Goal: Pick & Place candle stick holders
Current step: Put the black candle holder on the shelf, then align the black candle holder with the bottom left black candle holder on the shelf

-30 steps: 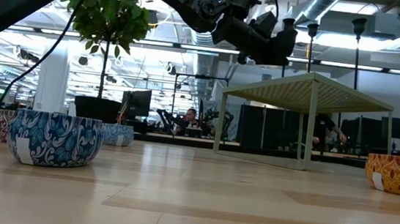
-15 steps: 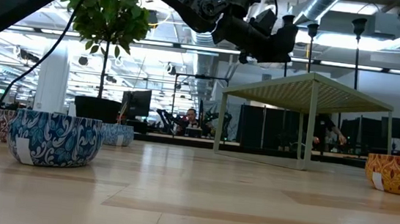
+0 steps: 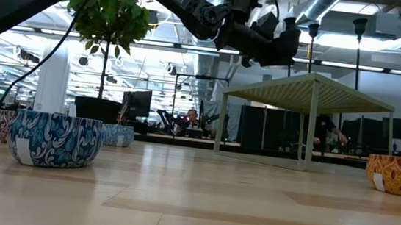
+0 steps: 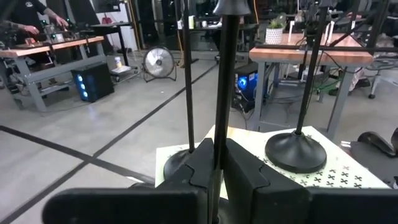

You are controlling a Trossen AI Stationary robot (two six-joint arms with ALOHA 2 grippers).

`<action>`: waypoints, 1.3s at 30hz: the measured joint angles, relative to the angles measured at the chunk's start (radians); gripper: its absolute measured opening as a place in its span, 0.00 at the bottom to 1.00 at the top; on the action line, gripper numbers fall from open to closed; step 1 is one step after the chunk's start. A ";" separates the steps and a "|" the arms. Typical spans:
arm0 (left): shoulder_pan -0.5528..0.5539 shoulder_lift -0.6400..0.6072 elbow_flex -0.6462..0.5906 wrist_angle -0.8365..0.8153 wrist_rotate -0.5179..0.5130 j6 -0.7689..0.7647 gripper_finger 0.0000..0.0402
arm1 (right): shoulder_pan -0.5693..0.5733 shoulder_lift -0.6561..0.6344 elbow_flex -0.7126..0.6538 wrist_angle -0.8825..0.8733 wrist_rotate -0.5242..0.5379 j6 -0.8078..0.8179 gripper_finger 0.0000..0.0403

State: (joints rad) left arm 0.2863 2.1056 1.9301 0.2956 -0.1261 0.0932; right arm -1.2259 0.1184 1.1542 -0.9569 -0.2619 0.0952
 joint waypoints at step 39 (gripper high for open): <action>-0.025 -0.224 0.000 -0.438 -0.077 0.113 0.55 | 0.001 0.096 0.126 -0.274 -0.081 -0.132 0.63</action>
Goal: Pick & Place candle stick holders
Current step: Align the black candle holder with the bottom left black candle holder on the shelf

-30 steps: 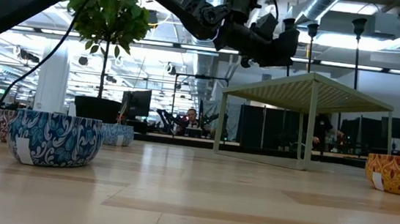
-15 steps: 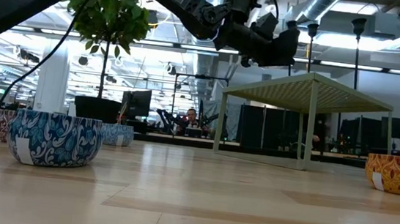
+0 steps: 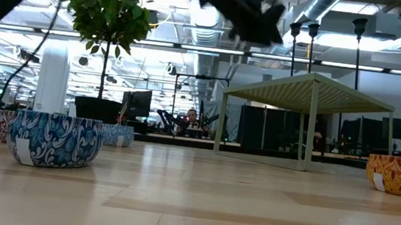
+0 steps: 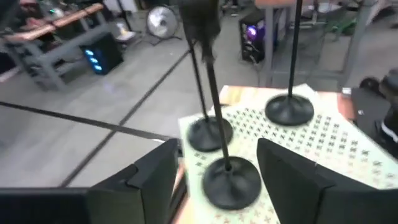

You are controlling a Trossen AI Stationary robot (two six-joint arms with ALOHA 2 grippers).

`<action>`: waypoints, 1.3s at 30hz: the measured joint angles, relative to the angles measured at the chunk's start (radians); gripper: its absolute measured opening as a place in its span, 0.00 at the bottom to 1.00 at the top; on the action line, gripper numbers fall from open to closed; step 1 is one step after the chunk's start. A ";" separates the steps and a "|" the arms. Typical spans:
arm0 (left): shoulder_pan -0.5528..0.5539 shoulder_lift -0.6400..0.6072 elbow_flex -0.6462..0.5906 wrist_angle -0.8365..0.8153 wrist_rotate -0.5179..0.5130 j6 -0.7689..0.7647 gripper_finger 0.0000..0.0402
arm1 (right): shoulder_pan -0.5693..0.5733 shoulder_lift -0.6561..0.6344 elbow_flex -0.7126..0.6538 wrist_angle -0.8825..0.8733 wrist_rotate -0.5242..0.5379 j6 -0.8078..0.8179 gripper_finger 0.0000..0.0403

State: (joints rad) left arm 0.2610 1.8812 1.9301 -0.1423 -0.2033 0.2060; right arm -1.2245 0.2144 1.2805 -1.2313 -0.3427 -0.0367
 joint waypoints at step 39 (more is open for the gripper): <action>-0.423 -0.635 -0.194 -0.172 -0.437 -0.128 0.44 | 0.299 0.675 0.252 0.483 -1.012 0.439 0.63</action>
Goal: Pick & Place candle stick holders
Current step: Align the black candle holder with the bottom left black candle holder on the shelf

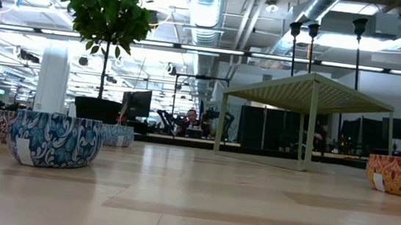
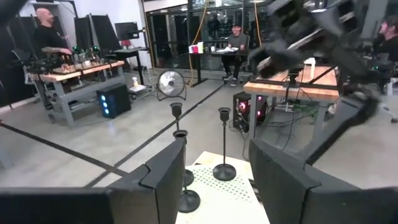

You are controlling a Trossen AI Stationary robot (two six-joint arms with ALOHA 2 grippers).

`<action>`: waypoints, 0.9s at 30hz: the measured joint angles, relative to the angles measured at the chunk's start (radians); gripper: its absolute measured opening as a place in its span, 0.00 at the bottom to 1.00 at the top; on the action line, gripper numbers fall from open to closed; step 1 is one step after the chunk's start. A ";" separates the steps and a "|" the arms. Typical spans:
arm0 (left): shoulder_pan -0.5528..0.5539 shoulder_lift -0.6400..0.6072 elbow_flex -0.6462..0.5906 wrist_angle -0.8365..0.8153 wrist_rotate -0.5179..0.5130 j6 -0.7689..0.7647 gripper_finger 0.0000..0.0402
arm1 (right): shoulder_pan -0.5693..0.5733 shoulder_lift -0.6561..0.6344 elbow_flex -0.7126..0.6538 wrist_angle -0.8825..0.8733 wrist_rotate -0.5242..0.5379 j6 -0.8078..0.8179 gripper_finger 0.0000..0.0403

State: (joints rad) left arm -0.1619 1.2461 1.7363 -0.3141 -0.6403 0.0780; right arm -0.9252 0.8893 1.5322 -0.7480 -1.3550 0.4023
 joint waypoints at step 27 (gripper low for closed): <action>-0.009 -0.003 0.002 -0.001 0.032 -0.001 0.42 | 1.754 0.231 0.000 -0.544 1.057 0.995 0.49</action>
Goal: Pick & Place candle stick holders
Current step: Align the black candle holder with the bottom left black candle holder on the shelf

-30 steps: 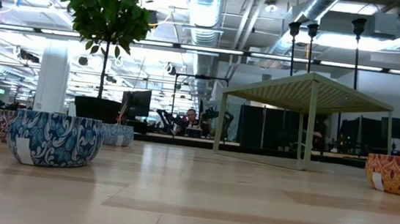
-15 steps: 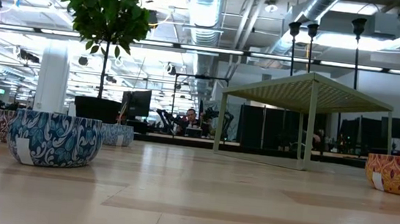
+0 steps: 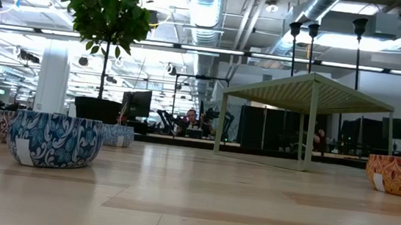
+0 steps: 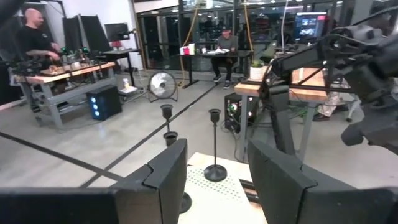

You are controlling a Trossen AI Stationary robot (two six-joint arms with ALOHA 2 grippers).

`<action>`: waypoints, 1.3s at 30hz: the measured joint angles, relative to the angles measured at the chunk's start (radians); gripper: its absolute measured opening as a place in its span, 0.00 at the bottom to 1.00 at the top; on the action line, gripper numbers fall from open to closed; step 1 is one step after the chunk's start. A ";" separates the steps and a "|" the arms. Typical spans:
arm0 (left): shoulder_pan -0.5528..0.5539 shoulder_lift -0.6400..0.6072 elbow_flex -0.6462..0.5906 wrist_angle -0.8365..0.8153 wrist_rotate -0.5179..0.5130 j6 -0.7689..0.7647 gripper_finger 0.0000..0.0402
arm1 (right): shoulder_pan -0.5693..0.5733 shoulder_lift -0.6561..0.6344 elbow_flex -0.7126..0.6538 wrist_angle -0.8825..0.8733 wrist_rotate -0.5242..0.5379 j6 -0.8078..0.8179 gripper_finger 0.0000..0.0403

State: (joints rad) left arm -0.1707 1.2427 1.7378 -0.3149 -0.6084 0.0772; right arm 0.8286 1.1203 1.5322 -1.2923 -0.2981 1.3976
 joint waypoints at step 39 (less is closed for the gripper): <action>-0.002 -0.021 0.000 -0.139 0.048 0.057 0.63 | 0.305 0.432 0.000 -0.032 0.170 0.018 0.77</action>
State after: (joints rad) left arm -0.1730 1.2217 1.7382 -0.4536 -0.5602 0.1341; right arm 1.1334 1.5523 1.5322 -1.3246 -0.1284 1.4153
